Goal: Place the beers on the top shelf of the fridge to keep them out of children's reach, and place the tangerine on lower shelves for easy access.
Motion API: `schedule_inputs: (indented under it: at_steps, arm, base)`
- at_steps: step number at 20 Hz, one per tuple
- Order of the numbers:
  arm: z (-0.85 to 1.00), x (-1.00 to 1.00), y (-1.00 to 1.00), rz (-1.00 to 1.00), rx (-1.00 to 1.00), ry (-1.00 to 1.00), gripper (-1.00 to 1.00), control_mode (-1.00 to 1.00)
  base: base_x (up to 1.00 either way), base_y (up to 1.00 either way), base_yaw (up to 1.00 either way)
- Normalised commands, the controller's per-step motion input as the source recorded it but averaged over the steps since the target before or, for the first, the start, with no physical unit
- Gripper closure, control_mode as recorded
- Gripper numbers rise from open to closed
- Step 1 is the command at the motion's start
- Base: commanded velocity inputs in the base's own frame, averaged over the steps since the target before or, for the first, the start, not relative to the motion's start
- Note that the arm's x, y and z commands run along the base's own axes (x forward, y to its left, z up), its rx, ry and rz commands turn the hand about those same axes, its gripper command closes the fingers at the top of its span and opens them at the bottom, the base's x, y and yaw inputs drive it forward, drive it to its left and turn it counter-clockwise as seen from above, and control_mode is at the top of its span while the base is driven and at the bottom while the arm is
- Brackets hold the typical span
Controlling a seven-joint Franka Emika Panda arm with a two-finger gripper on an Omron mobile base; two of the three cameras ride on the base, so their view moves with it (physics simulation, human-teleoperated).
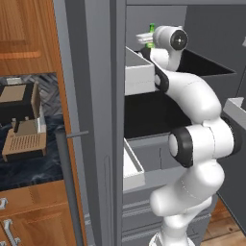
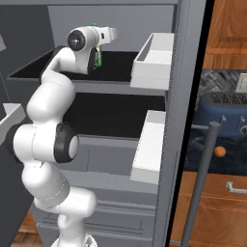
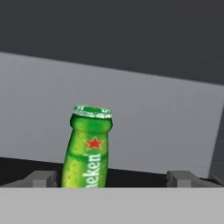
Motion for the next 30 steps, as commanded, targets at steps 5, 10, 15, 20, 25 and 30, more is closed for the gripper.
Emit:
schedule_inputs:
  at_steps: [5,10,15,20,25,30]
  arm:
    - [0.00,-0.32,0.00,-0.03,-0.01,0.00,-1.00,-1.00]
    - [0.00,-0.63,0.00,0.00,-0.03,0.00,-1.00,-1.00]
    - [0.00,-0.78,0.00,0.00,-0.01,0.00,-1.00,-1.00]
    - [0.00,-0.99,0.00,0.00,-0.02,0.10,-1.00,-1.00]
    - [-0.03,-1.00,0.00,0.00,0.00,0.16,-1.00,-1.00]
    - [-0.12,-1.00,0.00,0.00,0.02,0.16,-1.00,-1.00]
  base:
    - [0.00,0.00,0.00]
    - [0.00,0.00,0.00]
    - [0.00,0.00,0.00]
    - [0.00,0.00,0.00]
    - [0.00,0.00,0.00]
    - [0.00,0.00,0.00]
